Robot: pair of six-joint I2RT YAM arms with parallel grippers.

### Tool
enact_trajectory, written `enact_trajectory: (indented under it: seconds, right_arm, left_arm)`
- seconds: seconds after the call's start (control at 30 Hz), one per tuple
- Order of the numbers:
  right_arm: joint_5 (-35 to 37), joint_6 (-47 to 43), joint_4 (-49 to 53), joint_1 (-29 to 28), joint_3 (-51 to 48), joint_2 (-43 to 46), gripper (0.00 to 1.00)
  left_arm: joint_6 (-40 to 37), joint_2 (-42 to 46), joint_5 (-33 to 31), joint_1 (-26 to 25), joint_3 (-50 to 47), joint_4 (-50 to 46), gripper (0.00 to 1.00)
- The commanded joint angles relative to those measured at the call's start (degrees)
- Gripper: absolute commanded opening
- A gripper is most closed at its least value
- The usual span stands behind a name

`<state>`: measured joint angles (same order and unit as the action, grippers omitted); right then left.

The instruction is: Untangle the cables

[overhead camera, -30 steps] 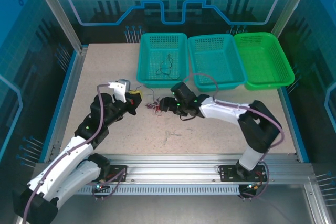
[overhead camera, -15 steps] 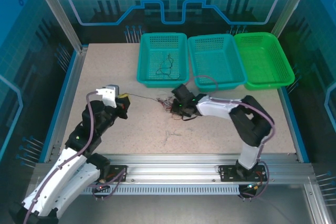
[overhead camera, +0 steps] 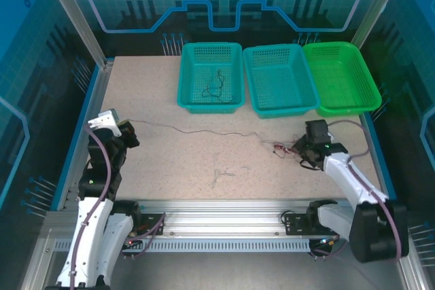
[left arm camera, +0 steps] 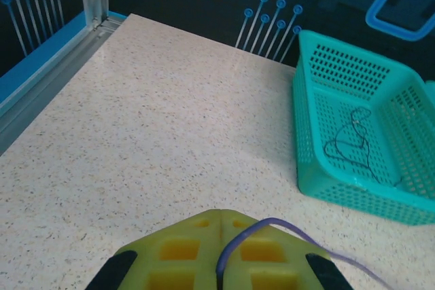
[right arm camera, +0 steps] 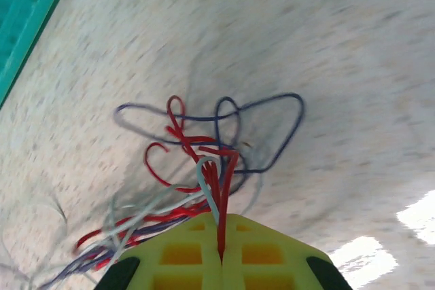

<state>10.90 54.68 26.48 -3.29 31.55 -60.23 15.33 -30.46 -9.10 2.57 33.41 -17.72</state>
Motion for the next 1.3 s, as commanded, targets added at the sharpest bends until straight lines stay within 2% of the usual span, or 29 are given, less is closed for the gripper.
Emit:
enact_trajectory:
  seconds: [0.0,0.13,0.23,0.4,0.5,0.57,0.7,0.83,0.93,1.13,1.27]
  right_arm:
    - [-1.29,-2.92,3.41,3.2,-1.16,2.89,0.0]
    - [-0.83,-3.5,5.46,6.13,0.11,2.48,0.0]
    - [-7.13,-4.71,3.11,13.45,-0.76,3.42,0.0]
    - [-15.96,-9.4,1.18,14.85,1.76,2.47,0.0]
    - [-21.86,-11.24,0.42,13.09,2.91,1.99,0.0]
    - [-24.47,-12.44,-1.12,9.71,3.24,3.12,0.0]
    - [-21.84,-15.0,-0.06,0.37,5.18,4.67,0.0]
    - [-19.28,-15.79,1.32,-5.89,6.34,4.16,0.0]
    - [-18.81,-15.31,0.77,-7.69,6.13,3.22,0.0]
    - [-18.63,-14.69,0.41,-8.71,5.93,2.31,0.0]
    - [-18.63,-14.6,0.58,-9.21,5.98,2.31,0.0]
  left_arm:
    - [3.61,-0.09,3.52,1.12,-0.39,0.55,0.0]
    - [5.33,-0.54,1.83,1.77,-0.73,-0.35,0.0]
    - [3.76,0.35,1.39,3.15,0.39,-0.98,0.0]
    - [0.62,-0.99,11.3,3.59,3.93,0.61,0.0]
    - [0.06,-2.17,14.8,3.54,7.11,1.77,0.0]
    - [-0.42,-3.56,16.22,3.58,10.12,2.46,0.0]
    - [-0.61,-8.03,19.78,3.58,17.92,4.62,0.0]
    - [4.26,-14.83,25.38,3.29,25.96,12.92,0.0]
    - [7.01,-21.07,27.22,1.71,32.82,18.76,0.0]
    - [1.33,-33.31,23.43,-6.06,48.48,21.81,0.0]
    - [1.46,-41.3,23.4,-8.05,56.1,24.81,0.0]
